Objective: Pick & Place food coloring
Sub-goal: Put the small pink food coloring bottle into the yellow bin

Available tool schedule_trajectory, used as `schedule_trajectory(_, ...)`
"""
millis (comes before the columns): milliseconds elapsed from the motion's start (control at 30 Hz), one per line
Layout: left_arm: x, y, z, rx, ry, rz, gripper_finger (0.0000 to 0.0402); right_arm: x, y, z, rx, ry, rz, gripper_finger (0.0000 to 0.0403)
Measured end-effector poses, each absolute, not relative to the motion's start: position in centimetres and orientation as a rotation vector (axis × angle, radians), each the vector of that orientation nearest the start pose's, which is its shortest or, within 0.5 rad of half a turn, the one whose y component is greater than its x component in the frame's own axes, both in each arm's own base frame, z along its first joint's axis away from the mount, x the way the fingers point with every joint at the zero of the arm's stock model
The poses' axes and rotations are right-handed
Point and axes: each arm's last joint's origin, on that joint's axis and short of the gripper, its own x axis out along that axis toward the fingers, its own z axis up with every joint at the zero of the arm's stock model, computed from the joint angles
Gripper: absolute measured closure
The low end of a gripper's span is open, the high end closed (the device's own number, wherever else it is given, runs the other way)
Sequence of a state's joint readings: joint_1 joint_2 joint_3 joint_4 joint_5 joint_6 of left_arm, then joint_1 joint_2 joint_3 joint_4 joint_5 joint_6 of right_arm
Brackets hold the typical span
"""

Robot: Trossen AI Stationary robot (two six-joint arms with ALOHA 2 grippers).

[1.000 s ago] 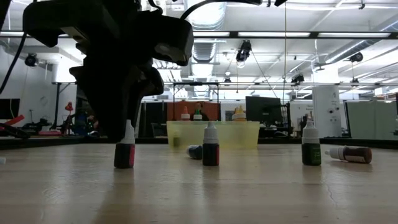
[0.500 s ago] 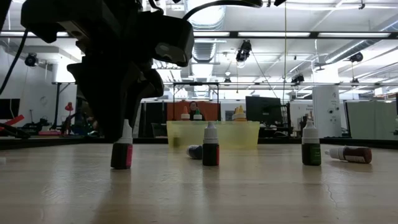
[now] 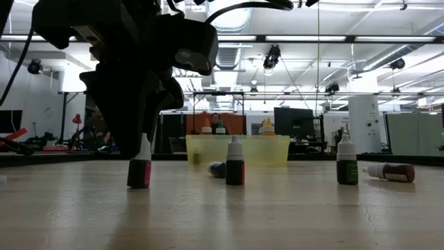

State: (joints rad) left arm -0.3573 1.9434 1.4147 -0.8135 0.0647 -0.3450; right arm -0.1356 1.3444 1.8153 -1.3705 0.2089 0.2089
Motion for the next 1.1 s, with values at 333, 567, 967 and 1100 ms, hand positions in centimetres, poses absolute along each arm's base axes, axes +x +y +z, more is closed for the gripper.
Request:
schedule_trajectory(333,35.67,-13.09,18.35,-0.105,1.375,-0.114,0.0344,20.87,-3.45,45.02,0.159,0.866,-0.413,0.0239)
schedule_trajectory(567,35.71,-13.00,18.35,-0.111,1.376,-0.112,0.0344,20.88,-3.45,45.02,0.159,0.866,-0.413,0.0239)
schedule_trajectory(967,35.68,-12.92,18.54,-0.108,1.388,-0.110,0.0344,20.88,-3.46,45.01,0.159,0.867,-0.414,0.0239)
schedule_trajectory(1100,35.94,-12.90,19.26,-0.100,1.378,-0.102,0.0344,20.88,-3.46,45.01,0.159,0.867,-0.414,0.0239)
